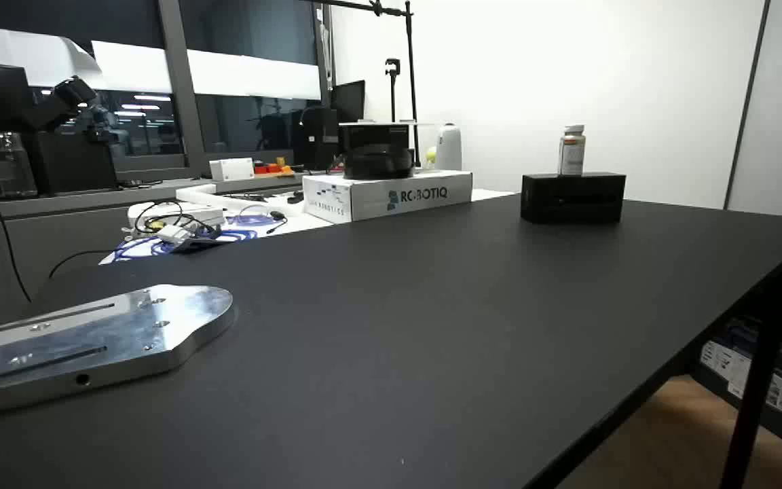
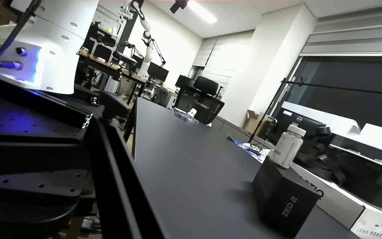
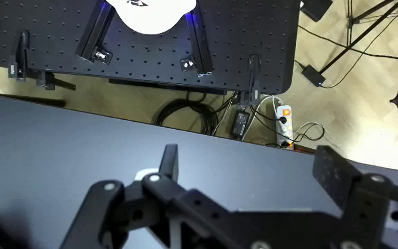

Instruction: Put the bottle on the black box on the table

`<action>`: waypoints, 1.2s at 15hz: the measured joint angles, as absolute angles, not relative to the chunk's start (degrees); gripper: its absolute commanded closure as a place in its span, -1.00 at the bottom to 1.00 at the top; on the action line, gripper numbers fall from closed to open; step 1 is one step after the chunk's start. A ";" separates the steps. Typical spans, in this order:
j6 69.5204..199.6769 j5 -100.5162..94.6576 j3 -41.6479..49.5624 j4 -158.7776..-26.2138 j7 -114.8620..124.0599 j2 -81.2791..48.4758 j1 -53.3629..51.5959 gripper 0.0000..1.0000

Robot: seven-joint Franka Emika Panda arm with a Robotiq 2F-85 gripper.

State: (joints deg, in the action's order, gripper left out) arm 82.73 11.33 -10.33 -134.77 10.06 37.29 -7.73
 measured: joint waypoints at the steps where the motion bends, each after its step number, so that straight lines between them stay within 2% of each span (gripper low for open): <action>1: 82.83 11.33 -10.33 -134.77 10.06 37.22 -7.73 -1.00; 18: 84.51 9.02 -9.96 -134.98 10.48 37.05 -5.41 -1.00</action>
State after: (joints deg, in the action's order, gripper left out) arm 84.51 9.02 -9.96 -134.98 10.48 37.05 -5.41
